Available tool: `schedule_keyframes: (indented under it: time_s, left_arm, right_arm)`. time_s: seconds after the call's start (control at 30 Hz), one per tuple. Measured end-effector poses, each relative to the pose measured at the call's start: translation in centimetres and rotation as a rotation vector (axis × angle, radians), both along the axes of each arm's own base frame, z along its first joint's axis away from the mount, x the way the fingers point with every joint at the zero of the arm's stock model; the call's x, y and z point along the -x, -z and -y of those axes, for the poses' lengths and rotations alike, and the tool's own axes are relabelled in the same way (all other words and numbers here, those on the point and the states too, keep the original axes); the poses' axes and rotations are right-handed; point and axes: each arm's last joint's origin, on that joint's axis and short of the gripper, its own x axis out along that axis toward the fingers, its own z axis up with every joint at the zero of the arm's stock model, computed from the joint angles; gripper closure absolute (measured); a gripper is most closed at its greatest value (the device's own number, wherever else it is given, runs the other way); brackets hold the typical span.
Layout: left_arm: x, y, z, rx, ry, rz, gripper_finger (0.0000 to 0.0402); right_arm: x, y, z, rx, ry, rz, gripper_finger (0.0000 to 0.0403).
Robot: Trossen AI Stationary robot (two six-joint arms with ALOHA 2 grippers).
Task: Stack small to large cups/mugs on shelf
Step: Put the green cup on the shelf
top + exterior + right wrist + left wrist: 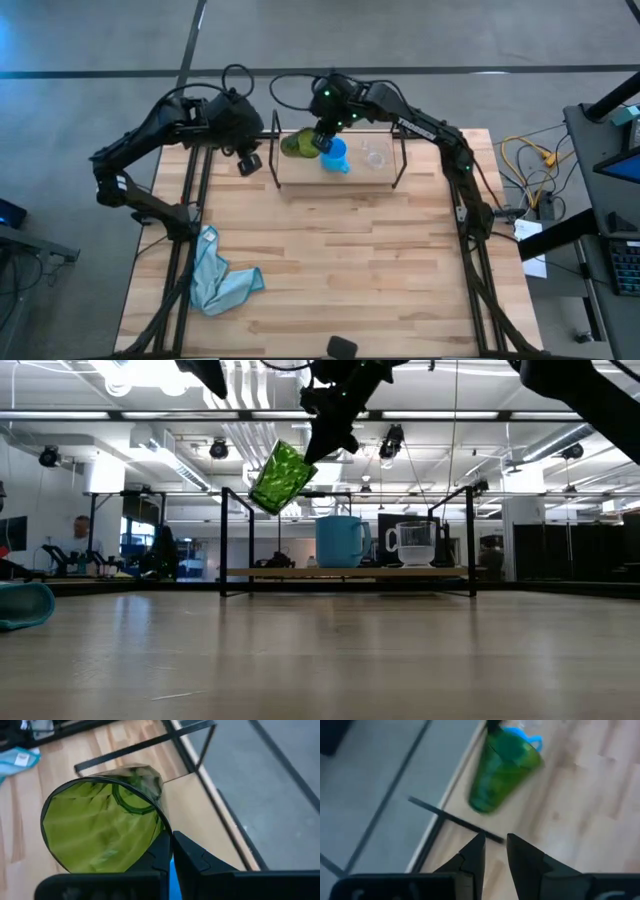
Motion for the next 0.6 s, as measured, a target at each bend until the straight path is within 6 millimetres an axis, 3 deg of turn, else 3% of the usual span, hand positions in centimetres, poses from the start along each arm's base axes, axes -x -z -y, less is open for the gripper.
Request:
schedule_keyframes:
  time_s: [0.23,0.4,0.6]
  left_arm:
    - [-3.3,2.6,-2.5,-0.047,-0.049,0.076,0.0336]
    - [-3.1,4.7,-4.4,-0.042,-0.187,0.043,0.0336]
    - [-4.5,6.8,-5.8,-0.038,-0.240,0.180,0.0336]
  right_arm:
    - [0.4,2.2,0.1,-0.032,-0.011,-0.150,0.0394]
    - [0.7,1.5,0.7,0.054,-0.049,-0.137,0.0394]
    - [1.2,1.2,1.7,0.047,-0.081,-0.109,0.0394]
